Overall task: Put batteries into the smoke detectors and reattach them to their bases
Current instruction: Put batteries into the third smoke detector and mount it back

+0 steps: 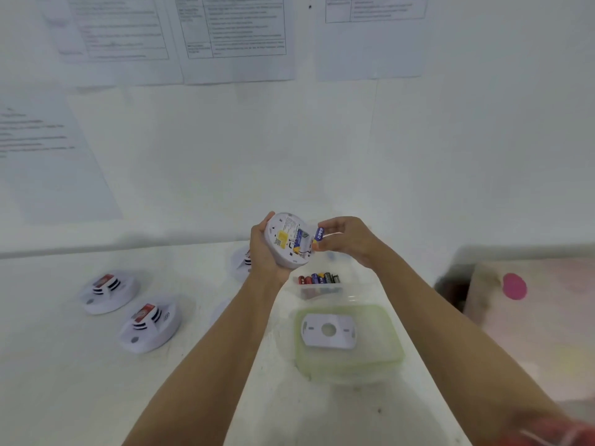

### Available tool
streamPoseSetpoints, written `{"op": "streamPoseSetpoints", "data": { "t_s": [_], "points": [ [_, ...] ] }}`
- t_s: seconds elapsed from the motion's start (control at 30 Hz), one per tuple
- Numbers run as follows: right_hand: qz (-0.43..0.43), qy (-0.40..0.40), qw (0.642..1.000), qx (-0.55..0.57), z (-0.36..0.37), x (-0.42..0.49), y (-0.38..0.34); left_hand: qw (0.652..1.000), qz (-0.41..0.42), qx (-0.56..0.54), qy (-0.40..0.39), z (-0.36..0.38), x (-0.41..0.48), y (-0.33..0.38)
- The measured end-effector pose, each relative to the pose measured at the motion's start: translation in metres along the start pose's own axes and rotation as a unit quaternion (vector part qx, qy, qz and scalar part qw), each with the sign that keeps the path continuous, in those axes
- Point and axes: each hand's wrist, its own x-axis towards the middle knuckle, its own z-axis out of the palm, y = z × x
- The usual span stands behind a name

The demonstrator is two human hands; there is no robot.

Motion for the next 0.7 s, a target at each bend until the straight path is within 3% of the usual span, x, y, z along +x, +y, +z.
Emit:
{"op": "streamPoseSetpoints", "data": {
  "t_s": [0.2, 0.7],
  "points": [
    [-0.024, -0.029, 0.999, 0.006, 0.017, -0.033, -0.001, 1.0, 0.012, 0.008, -0.009, -0.011, -0.028, 0.0],
    [0.016, -0.118, 0.971, -0.209, 0.026, -0.061, -0.014, 0.998, 0.003, -0.013, 0.065, -0.002, -0.054, -0.03]
  ]
}}
